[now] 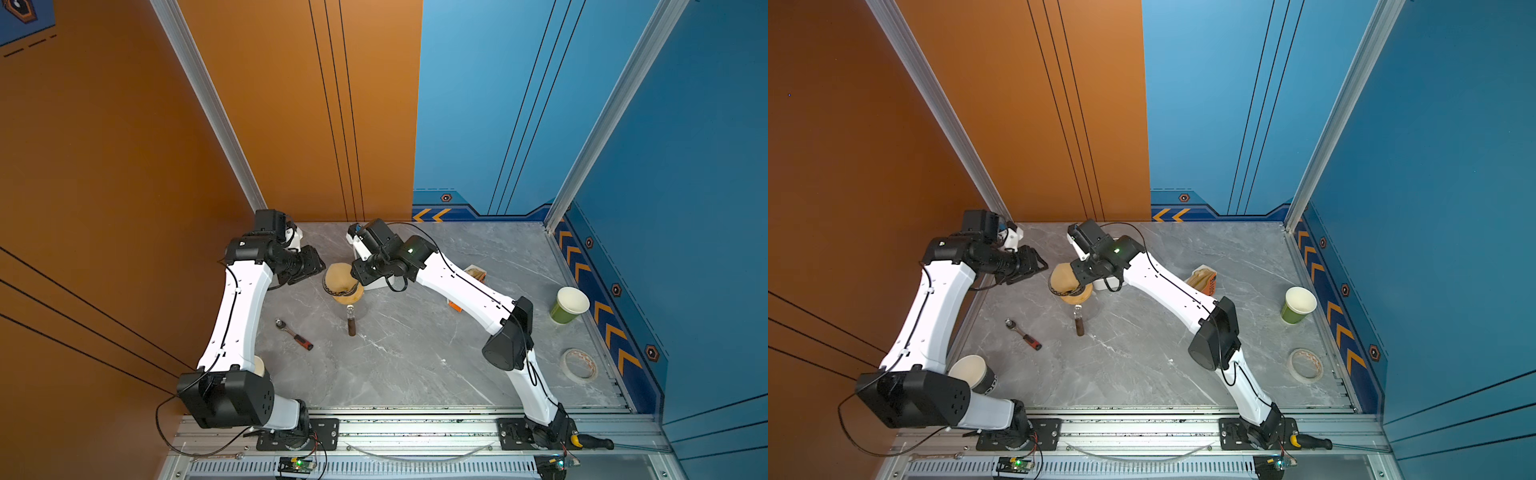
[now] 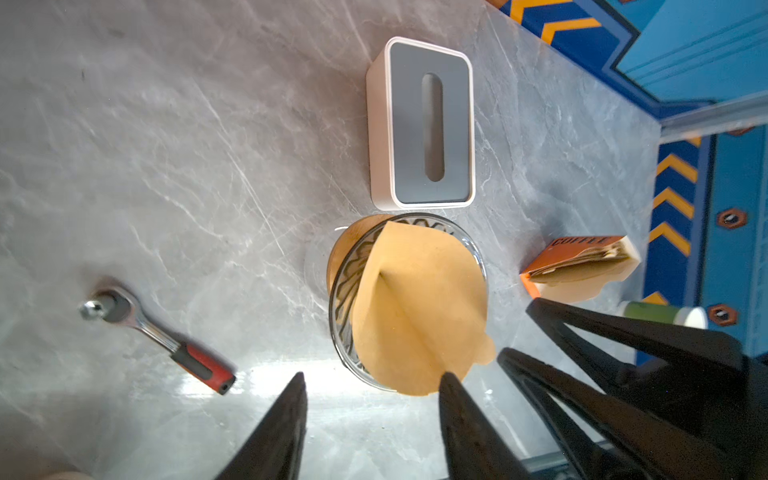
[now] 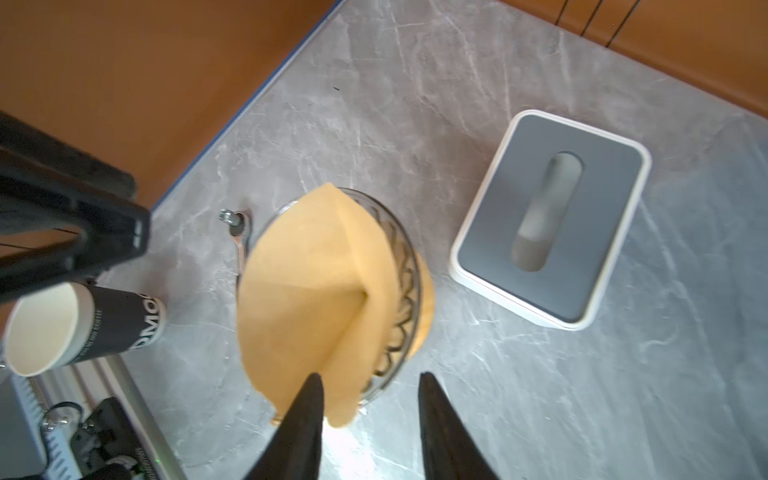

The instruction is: Place the coffee filter in the dripper

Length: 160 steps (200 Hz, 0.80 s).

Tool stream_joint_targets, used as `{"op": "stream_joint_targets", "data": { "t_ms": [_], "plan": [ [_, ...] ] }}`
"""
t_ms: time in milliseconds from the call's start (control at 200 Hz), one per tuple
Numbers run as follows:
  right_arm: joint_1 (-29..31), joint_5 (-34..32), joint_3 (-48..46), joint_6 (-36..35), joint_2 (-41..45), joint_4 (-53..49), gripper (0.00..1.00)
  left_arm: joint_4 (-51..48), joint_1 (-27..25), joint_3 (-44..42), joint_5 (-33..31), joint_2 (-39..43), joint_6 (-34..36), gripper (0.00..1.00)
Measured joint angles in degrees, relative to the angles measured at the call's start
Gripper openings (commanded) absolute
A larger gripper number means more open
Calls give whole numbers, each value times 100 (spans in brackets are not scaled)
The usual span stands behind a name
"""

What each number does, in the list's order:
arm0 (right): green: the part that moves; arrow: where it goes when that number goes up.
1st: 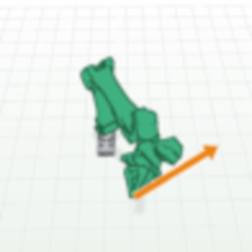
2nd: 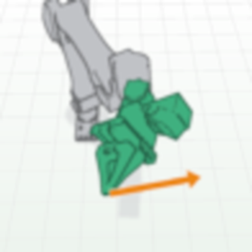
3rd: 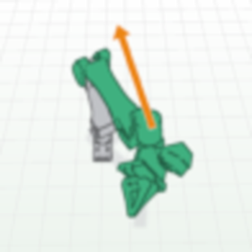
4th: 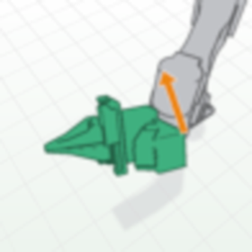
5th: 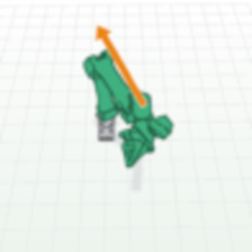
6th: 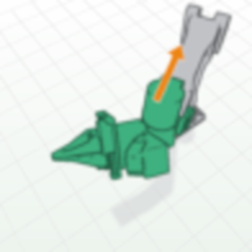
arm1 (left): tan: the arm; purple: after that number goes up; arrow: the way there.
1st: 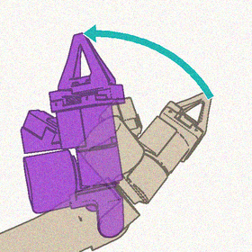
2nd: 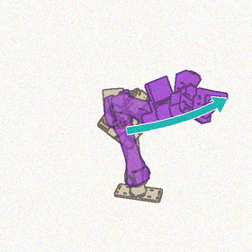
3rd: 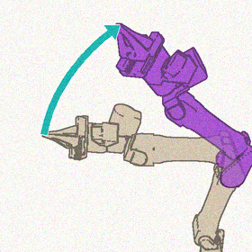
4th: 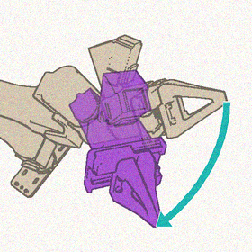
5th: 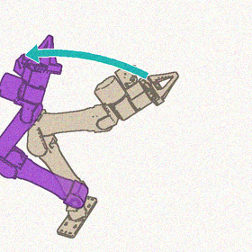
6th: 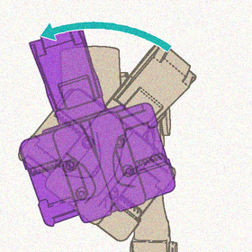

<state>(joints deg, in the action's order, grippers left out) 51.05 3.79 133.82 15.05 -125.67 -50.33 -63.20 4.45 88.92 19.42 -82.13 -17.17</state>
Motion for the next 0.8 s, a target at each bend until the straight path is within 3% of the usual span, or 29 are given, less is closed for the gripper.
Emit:
{"op": "stream_joint_targets", "data": {
  "t_ms": [355,801],
  "plan": [
    [-376,442,-254,457,96,302,46,761,654,-1025,1119,70,-227,58],
    [-380,951,-254,903,-214,625,41,1298,680,-1392,1478,-79,-389,59]
  ]
}}
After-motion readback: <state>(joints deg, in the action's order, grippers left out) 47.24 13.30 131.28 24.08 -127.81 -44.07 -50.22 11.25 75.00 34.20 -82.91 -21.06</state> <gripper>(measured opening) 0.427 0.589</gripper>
